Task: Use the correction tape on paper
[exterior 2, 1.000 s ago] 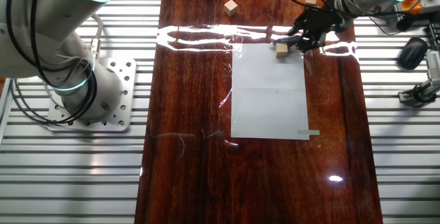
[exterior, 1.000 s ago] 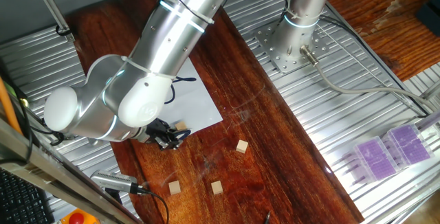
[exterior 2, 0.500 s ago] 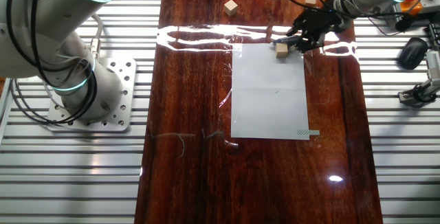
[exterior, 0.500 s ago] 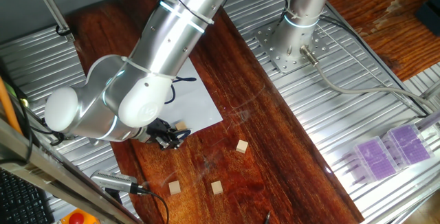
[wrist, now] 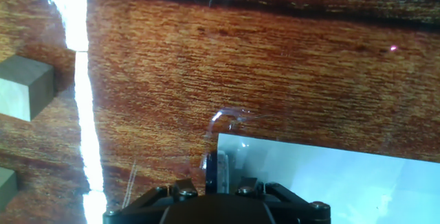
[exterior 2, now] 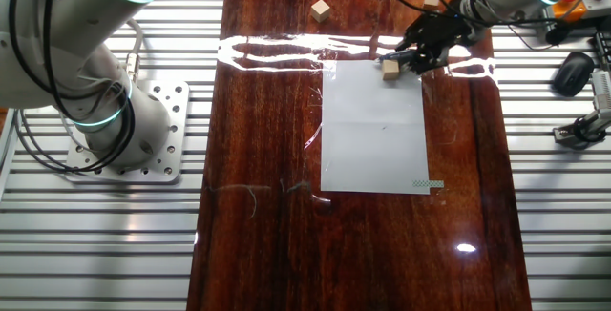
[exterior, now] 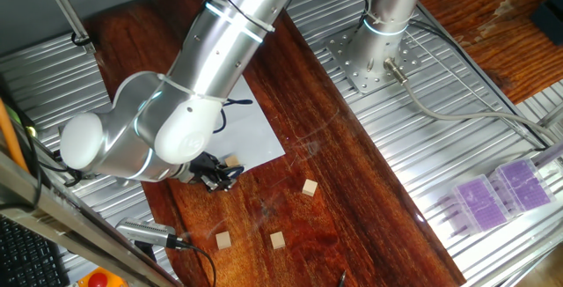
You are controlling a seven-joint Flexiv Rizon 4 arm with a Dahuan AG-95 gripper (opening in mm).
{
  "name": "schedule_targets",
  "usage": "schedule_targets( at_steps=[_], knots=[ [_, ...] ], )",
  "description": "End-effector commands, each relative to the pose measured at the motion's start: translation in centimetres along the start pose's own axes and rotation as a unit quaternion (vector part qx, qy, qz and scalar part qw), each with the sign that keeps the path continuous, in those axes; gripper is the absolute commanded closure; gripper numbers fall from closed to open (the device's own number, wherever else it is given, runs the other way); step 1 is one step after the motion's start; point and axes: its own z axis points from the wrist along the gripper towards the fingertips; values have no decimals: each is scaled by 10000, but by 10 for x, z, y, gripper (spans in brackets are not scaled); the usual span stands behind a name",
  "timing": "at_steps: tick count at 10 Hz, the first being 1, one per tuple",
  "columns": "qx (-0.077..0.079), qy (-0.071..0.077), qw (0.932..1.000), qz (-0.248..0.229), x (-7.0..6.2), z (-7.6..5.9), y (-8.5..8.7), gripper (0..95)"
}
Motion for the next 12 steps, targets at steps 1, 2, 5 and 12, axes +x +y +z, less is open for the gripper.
schedule_targets(
  at_steps=[1,2,5,12],
  knots=[
    [19,-2,10000,19,-2,2,-1,570],
    [21,-6,10000,45,-3,3,-1,570],
    [26,-9,9999,129,-3,4,-1,570],
    [153,74,9997,172,-4,5,1,950]
  ],
)
